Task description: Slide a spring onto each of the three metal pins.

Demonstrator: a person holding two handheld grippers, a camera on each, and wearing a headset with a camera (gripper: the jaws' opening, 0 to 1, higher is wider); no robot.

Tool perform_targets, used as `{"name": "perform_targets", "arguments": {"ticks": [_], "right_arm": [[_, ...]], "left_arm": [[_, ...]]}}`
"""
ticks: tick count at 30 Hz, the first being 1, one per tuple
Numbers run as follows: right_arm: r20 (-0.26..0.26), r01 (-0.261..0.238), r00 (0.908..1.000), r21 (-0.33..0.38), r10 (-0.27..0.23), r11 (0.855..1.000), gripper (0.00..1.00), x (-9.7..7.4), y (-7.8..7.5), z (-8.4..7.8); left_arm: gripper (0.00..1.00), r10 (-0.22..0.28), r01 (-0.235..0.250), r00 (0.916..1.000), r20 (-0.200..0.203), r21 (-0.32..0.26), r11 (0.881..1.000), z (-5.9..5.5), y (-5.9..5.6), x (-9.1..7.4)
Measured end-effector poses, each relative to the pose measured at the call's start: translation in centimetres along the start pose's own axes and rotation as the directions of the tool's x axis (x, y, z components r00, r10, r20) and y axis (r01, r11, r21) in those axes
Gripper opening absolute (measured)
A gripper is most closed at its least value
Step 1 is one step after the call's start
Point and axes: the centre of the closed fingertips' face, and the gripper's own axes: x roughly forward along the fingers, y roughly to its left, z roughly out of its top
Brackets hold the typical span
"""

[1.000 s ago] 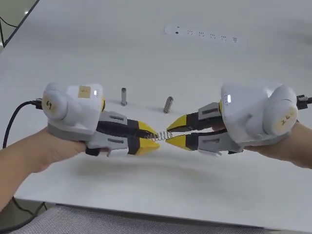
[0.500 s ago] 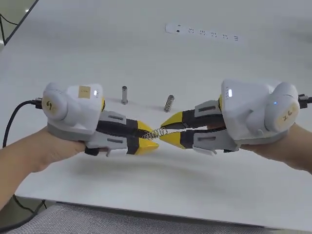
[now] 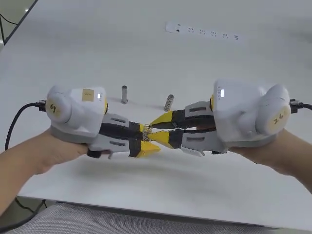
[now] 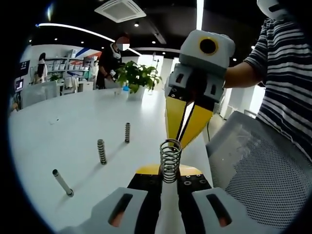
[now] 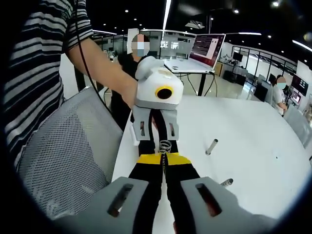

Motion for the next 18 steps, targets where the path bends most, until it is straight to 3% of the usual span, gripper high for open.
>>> {"name": "perform_targets", "arguments": {"ticks": [3, 6, 12, 15, 18], "right_arm": [[-0.008, 0.009, 0.9999, -0.018, -0.010, 1.000, 0.03, 0.4, 0.0, -0.1], [0.015, 0.017, 0.9997, 0.040, -0.017, 0.999, 0.07, 0.3, 0.0, 0.3], [0.048, 0.024, 0.9984, 0.090, -0.029, 0.996, 0.13, -0.1, -0.4, 0.6], [0.039, 0.017, 0.9990, 0.082, -0.020, 0.996, 0.15, 0.0, -0.1, 0.4], [0.051, 0.005, 0.9986, 0.088, -0.010, 0.996, 0.17, 0.1, 0.4, 0.6]], "left_arm": [[0.08, 0.005, -0.005, 1.0000, 0.005, 0.002, 1.000, 0.2, 0.2, -0.2], [0.08, 0.005, -0.005, 1.0000, 0.001, 0.010, 1.000, 0.2, 0.2, -0.3], [0.08, -0.001, 0.001, 0.9998, -0.017, 0.023, 1.000, 0.0, -0.1, -0.2], [0.08, -0.004, 0.006, 0.9992, -0.040, 0.037, 0.999, -0.1, -0.2, 0.0], [0.08, -0.008, 0.016, 0.9943, -0.106, 0.075, 0.997, -1.0, -0.2, 0.1]]}}
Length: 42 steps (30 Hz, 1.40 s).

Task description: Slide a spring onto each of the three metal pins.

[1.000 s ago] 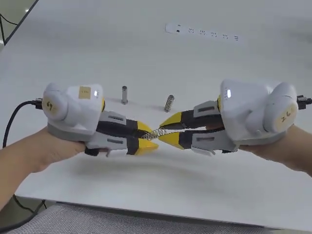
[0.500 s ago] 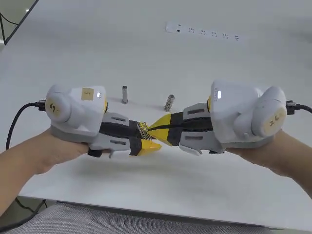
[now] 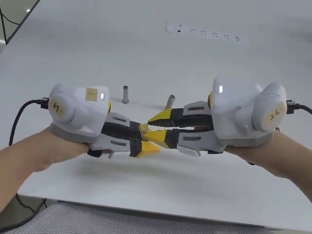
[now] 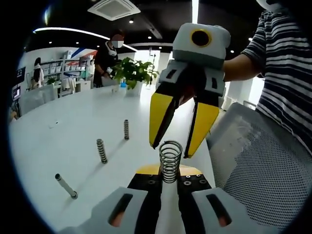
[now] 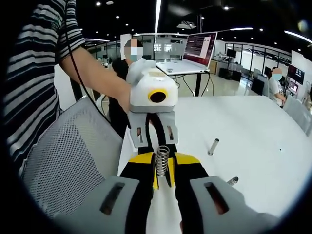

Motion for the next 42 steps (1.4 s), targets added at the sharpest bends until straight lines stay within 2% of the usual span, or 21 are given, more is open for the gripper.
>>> {"name": "perform_targets", "arguments": {"ticks": [3, 7, 12, 17, 22, 28, 34, 42], "right_arm": [[0.003, -0.002, 1.0000, -0.008, 0.002, 1.000, 0.16, 0.2, 0.2, 0.1], [-0.020, -0.011, 0.9997, -0.023, 0.011, 1.000, 0.13, 0.3, 0.5, -0.4], [-0.014, -0.005, 0.9999, -0.037, 0.004, 0.999, 0.13, 0.0, 0.5, -0.5], [0.003, 0.008, 1.0000, -0.035, -0.008, 0.999, 0.13, -0.3, 0.2, -0.4], [0.026, 0.015, 0.9996, -0.046, -0.014, 0.999, 0.13, -0.3, 0.2, 0.2], [0.021, 0.014, 0.9997, -0.079, -0.012, 0.997, 0.12, 0.0, 0.6, 0.3], [0.023, 0.018, 0.9996, -0.076, -0.016, 0.997, 0.12, 0.3, 0.5, 0.4], [0.022, 0.039, 0.9990, -0.071, -0.038, 0.997, 0.12, 0.3, -0.2, 0.6]], "left_arm": [[0.08, -0.011, 0.011, 0.9999, -0.011, 0.014, 1.000, 0.0, -0.4, 0.2], [0.08, -0.007, 0.007, 0.9999, -0.010, 0.017, 1.000, 0.1, -0.3, 0.1], [0.08, 0.002, -0.002, 0.9999, -0.014, 0.013, 1.000, 0.0, 0.0, -0.3], [0.08, 0.022, -0.021, 0.9993, 0.030, -0.030, 0.999, 0.2, 0.3, -0.9], [0.08, 0.041, -0.030, 0.9928, 0.113, -0.103, 0.994, 0.8, 0.5, -1.3], [0.09, 0.044, -0.032, 0.9926, 0.113, -0.110, 0.993, 0.6, 0.3, -1.3], [0.10, 0.057, -0.039, 0.9919, 0.114, -0.149, 0.988, 0.3, 0.4, -1.5], [0.21, 0.088, -0.067, 0.9903, 0.108, -0.184, 0.981, 0.0, 0.6, -1.8]]}}
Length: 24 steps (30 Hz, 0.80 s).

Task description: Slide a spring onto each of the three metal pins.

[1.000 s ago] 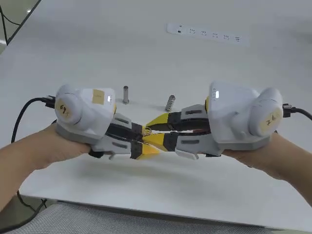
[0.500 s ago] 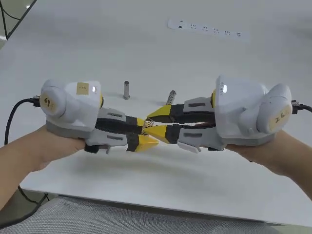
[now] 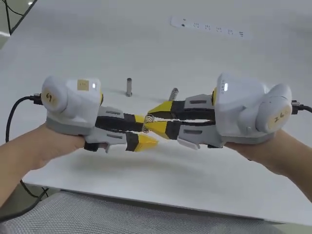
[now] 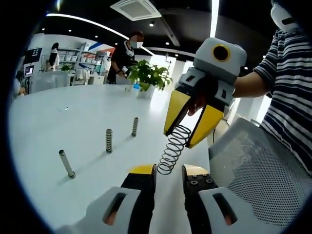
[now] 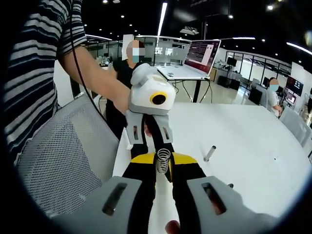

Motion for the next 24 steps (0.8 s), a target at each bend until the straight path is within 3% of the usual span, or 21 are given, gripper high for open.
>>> {"name": "perform_targets", "arguments": {"ticks": [14, 19, 24], "right_arm": [[-0.026, 0.024, 0.9993, -0.023, -0.025, 0.999, 0.12, 0.0, -0.9, -0.3], [-0.031, 0.046, 0.9984, -0.027, -0.046, 0.999, 0.12, -0.1, -1.6, -0.5], [-0.044, 0.061, 0.9971, -0.032, -0.062, 0.998, 0.12, -0.1, -2.1, -0.8]], "left_arm": [[0.44, 0.115, -0.116, 0.9929, 0.029, 0.012, 0.993, 0.4, 2.2, -1.6], [0.54, 0.172, -0.173, 0.9845, 0.031, 0.016, 0.985, 0.3, 3.2, -2.4], [0.60, 0.198, -0.199, 0.9794, 0.039, 0.017, 0.980, 0.5, 3.5, -3.2]]}}
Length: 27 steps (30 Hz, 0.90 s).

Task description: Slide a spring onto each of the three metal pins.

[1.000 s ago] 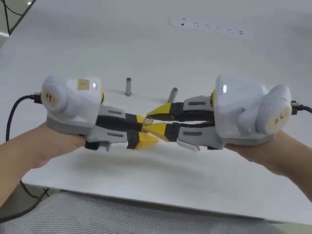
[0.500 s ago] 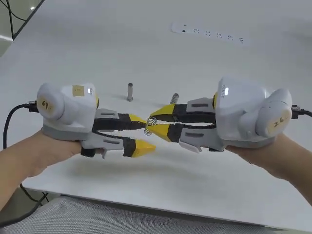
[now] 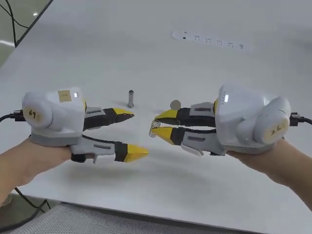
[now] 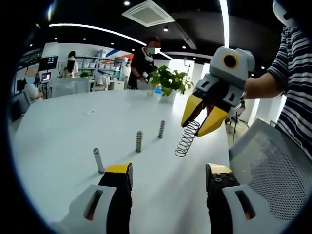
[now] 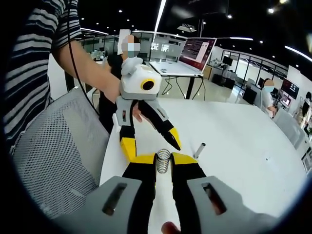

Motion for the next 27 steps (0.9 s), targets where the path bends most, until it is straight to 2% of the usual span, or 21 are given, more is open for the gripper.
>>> {"name": "perform_targets", "arguments": {"ticks": [4, 13, 22, 27], "right_arm": [[-0.014, 0.009, 0.9999, -0.006, -0.009, 1.000, 0.12, 0.1, -0.2, -0.5], [-0.027, 0.030, 0.9992, 0.010, -0.029, 1.000, 0.12, 0.1, -0.5, -1.4], [-0.039, 0.046, 0.9982, 0.014, -0.045, 0.999, 0.13, 0.0, -0.8, -2.0], [-0.039, 0.054, 0.9978, 0.021, -0.053, 0.998, 0.13, 0.1, -0.9, -2.2]], "left_arm": [[0.63, 0.027, -0.027, 0.9996, -0.008, 0.009, 1.000, -0.2, 0.5, -0.9], [0.68, 0.084, -0.084, 0.9965, 0.004, 0.015, 0.996, 0.0, 1.7, -2.2], [0.97, 0.165, -0.164, 0.9863, 0.014, -0.010, 0.986, -0.5, 3.0, -3.3], [0.97, 0.174, -0.174, 0.9843, 0.030, -0.004, 0.985, -0.3, 3.2, -4.0]]}}
